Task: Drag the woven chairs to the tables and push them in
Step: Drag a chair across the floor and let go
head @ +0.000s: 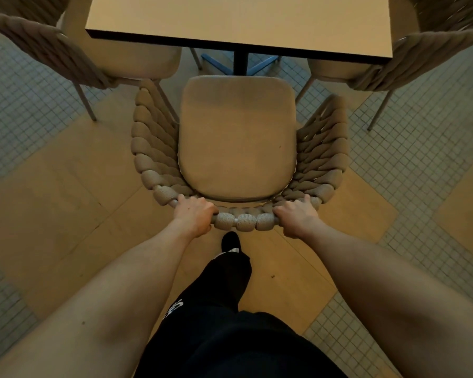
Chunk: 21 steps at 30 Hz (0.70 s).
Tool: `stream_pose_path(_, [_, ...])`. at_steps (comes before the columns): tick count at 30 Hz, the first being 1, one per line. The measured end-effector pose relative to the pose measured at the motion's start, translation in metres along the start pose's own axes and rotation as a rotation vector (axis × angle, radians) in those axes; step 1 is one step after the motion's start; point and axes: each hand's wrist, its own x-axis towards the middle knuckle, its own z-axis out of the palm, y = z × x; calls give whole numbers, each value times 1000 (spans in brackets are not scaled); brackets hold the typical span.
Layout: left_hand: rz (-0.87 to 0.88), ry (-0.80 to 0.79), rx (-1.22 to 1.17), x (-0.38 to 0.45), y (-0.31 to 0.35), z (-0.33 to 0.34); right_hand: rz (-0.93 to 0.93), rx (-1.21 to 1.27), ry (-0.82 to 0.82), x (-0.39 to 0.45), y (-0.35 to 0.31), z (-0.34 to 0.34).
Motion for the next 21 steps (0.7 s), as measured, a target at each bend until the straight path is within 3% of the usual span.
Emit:
stream_pose_path(14, [-31,12,-56,-5,27,12,35,73,-19,-12,12,17])
stream_pose_path(21, [-55,103,-202,-33,11,15,46,107,-2,-26,-5,22])
